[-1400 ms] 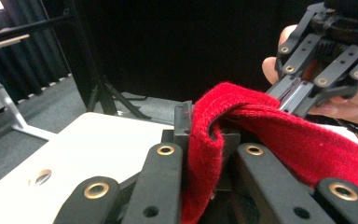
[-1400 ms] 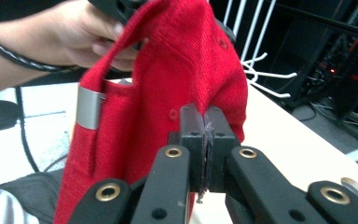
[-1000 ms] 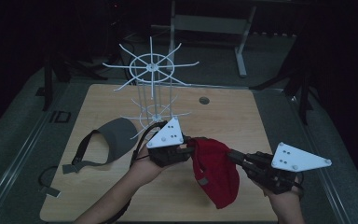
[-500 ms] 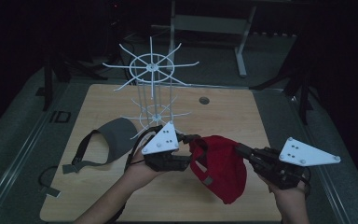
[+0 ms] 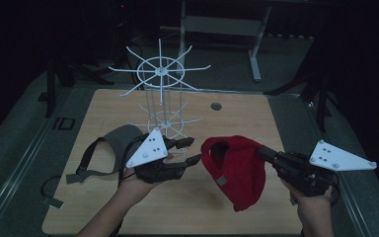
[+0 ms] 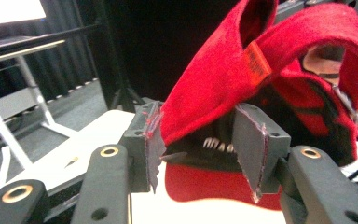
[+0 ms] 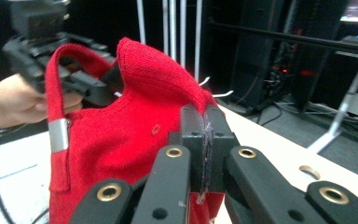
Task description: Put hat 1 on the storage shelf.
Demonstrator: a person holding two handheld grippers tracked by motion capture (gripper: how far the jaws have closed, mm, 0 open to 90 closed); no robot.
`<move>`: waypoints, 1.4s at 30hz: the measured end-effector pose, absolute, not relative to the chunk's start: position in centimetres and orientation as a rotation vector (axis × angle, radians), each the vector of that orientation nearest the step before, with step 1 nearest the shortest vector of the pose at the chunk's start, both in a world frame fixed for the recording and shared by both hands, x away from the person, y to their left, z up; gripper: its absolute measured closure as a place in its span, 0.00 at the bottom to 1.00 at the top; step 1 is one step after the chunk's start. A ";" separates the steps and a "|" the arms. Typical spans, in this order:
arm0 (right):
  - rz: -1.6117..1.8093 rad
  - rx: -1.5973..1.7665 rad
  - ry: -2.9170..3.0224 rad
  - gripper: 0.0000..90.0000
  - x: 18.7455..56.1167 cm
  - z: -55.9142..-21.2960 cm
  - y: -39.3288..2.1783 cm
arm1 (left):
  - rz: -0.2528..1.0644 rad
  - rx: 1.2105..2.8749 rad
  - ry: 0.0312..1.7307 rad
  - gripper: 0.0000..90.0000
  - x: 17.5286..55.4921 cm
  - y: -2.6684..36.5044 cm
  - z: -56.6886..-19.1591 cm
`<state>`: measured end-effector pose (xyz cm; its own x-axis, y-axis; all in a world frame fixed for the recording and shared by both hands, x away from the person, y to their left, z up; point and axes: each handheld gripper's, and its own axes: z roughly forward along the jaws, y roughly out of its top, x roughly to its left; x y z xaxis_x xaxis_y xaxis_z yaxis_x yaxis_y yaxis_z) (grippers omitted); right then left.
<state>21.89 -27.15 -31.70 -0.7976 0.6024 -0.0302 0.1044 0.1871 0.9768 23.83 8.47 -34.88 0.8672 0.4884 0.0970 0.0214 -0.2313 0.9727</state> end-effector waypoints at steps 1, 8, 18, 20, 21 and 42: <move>1.642 0.670 2.053 0.99 21.9 -31.6 -27.3 | 0.463 1.762 0.399 0.59 23.8 8.6 -35.0; 1.570 0.721 1.974 0.99 22.7 -30.3 -27.9 | 0.446 1.761 0.421 0.55 23.2 9.4 -37.0; 1.593 0.793 1.883 0.99 24.9 -28.2 -28.6 | 0.433 1.757 0.484 0.54 22.1 10.8 -40.1; 1.596 0.793 1.870 0.99 25.4 -27.6 -28.4 | 0.438 1.767 0.493 0.54 21.9 10.9 -40.7; 1.598 0.797 1.864 0.99 25.6 -27.3 -28.2 | 0.435 1.771 0.500 0.54 21.8 11.0 -41.0; 1.630 0.736 1.860 0.99 28.3 -23.0 -22.4 | 0.422 1.787 0.641 0.54 21.9 13.2 -46.0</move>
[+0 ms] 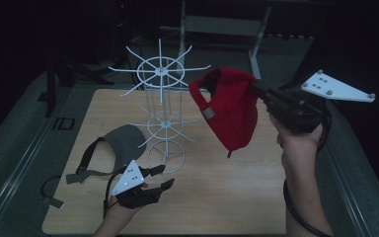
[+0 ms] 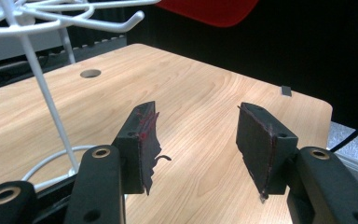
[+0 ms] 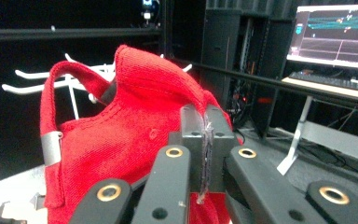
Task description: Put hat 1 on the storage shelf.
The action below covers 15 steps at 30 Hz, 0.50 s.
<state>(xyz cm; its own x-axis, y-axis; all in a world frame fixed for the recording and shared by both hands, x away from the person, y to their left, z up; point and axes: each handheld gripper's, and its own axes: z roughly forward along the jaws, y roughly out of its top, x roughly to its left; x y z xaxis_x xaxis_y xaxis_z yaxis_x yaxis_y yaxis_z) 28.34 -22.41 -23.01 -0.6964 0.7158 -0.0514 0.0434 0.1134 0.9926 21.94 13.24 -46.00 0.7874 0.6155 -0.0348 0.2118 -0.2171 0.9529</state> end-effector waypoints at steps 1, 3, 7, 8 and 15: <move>1.626 0.736 1.869 0.99 28.4 -23.3 -22.2 | 0.425 1.792 0.641 0.54 22.0 13.4 -46.0; 1.623 0.742 1.881 0.99 28.6 -23.8 -22.1 | 0.421 1.787 0.647 0.54 21.9 13.5 -46.2; 1.610 0.752 1.913 0.99 28.8 -25.1 -21.8 | 0.422 1.787 0.660 0.54 21.9 13.8 -46.4; 1.606 0.755 1.919 0.99 28.8 -25.4 -21.8 | 0.422 1.785 0.660 0.54 21.9 13.8 -46.5; 1.580 0.756 1.968 0.99 28.5 -27.4 -22.0 | 0.429 1.784 0.660 0.54 21.8 13.9 -46.5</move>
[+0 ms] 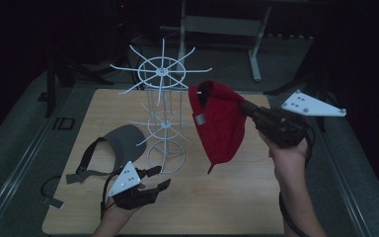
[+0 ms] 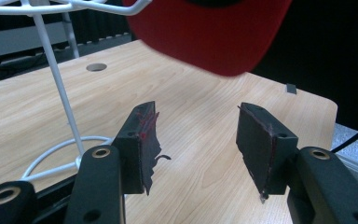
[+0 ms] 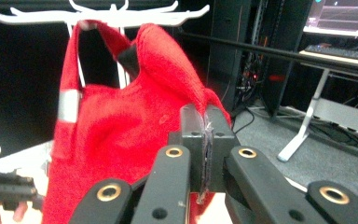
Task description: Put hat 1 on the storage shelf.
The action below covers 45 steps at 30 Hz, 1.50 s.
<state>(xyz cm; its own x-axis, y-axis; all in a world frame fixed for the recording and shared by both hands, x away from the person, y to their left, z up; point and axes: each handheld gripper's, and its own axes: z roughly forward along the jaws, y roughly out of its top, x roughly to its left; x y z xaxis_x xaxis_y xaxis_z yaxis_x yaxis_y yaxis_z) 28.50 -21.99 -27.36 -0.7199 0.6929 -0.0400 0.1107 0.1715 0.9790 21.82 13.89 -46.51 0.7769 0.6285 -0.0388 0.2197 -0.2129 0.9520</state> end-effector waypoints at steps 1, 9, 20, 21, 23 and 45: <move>1.580 0.756 1.968 0.99 28.5 -27.4 -22.0 | 0.429 1.784 0.660 0.54 21.8 13.9 -46.5; 1.578 0.771 1.999 0.98 28.3 -29.1 -22.7 | 0.436 1.778 0.670 0.54 21.8 14.3 -46.7; 1.587 0.815 1.998 0.91 28.5 -31.1 -24.4 | 0.435 1.776 0.706 0.54 21.7 15.4 -47.3; 1.596 0.806 2.000 0.88 28.4 -31.2 -24.6 | 0.437 1.775 0.709 0.54 21.7 15.5 -47.4; 1.600 0.799 2.016 0.81 28.3 -31.5 -24.9 | 0.438 1.775 0.716 0.54 21.7 15.7 -47.5; 1.640 0.827 2.019 0.42 27.2 -33.7 -28.9 | 0.462 1.763 0.783 0.54 21.3 17.8 -48.3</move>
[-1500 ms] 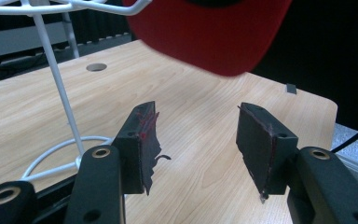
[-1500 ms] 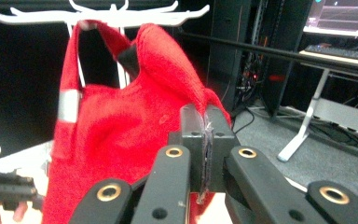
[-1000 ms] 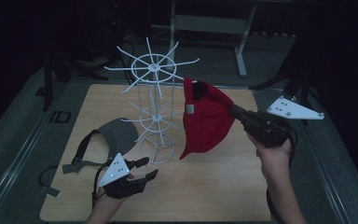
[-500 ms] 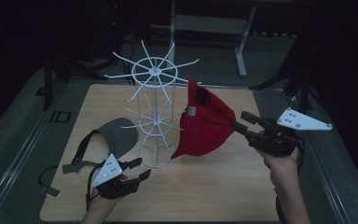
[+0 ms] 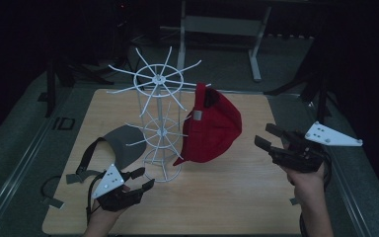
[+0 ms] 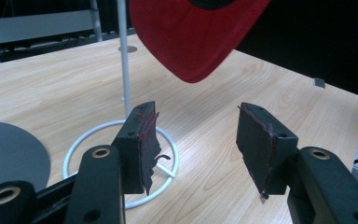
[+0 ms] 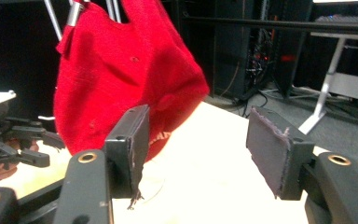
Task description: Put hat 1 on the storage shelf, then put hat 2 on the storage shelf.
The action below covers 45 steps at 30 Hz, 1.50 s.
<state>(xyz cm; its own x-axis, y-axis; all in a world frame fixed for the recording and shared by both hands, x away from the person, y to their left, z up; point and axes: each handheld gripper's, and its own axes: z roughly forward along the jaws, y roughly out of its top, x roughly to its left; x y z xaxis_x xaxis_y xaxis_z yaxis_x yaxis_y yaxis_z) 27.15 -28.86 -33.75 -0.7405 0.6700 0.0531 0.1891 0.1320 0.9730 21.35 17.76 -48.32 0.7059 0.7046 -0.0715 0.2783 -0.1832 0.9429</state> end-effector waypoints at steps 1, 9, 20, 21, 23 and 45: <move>1.632 0.827 2.029 0.41 27.2 -34.0 -29.0 | 0.461 1.758 0.790 0.54 21.3 17.9 -48.4; 1.513 0.883 2.081 0.30 27.4 -36.8 -30.4 | 0.479 1.749 0.831 0.54 21.1 19.2 -48.8; 1.415 1.105 2.127 0.18 28.3 -42.6 -32.6 | 0.544 1.718 0.887 0.54 20.6 22.8 -49.4; 1.412 1.127 2.115 0.18 28.3 -43.1 -32.9 | 0.555 1.720 0.898 0.54 20.5 23.2 -49.5; 1.412 1.142 2.101 0.18 28.4 -44.1 -33.5 | 0.562 1.711 0.917 0.54 20.4 24.0 -49.7; 1.330 1.184 2.056 0.18 27.8 -52.3 -37.0 | 0.676 1.742 1.240 0.37 20.0 31.7 -52.9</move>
<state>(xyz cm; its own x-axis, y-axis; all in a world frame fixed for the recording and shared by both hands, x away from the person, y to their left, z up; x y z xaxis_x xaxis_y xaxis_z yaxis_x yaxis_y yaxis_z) 27.78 -36.96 -52.35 -0.5503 0.8292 0.0977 0.4290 0.1804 0.8851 20.00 31.72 -52.88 0.3564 0.9329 -0.0526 0.4611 -0.1267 0.8783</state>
